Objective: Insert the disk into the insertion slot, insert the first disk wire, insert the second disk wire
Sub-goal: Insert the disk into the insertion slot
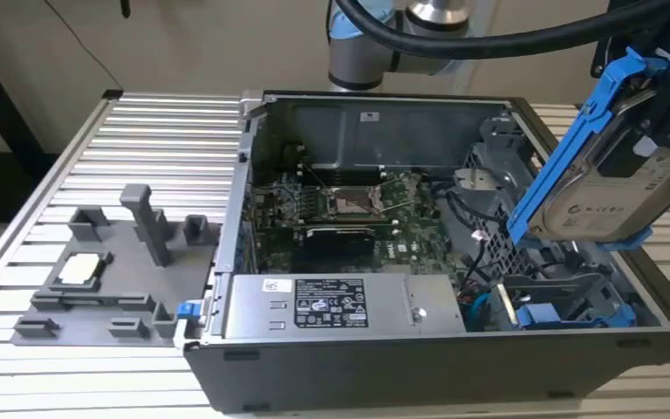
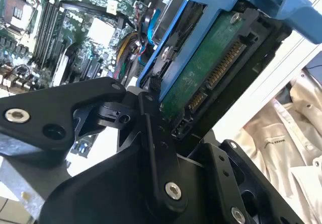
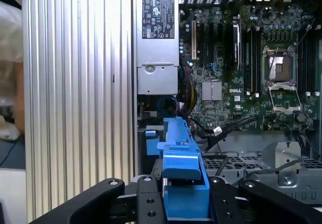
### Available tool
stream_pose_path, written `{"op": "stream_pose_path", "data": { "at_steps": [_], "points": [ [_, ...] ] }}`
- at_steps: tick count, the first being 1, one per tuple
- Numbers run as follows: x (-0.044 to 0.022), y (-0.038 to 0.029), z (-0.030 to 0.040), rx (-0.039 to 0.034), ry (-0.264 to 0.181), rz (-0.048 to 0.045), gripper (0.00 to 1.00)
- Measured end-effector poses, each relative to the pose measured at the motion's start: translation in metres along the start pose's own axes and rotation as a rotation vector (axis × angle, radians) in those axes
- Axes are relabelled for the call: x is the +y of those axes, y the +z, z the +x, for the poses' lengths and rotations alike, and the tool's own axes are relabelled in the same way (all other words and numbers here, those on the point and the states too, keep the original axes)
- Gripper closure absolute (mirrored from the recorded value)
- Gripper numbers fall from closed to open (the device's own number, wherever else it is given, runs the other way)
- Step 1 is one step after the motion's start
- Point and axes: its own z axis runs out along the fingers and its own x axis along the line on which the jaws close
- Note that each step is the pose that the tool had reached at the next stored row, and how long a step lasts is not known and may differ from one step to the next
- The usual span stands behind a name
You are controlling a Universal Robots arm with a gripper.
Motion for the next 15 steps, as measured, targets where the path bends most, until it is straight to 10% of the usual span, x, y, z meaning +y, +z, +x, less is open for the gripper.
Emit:
{"op": "stream_pose_path", "data": {
  "at_steps": [15],
  "points": [
    [-0.0006, 0.0081, 0.0, -0.0005, 0.0, 0.0259, 0.67]
  ]
}}
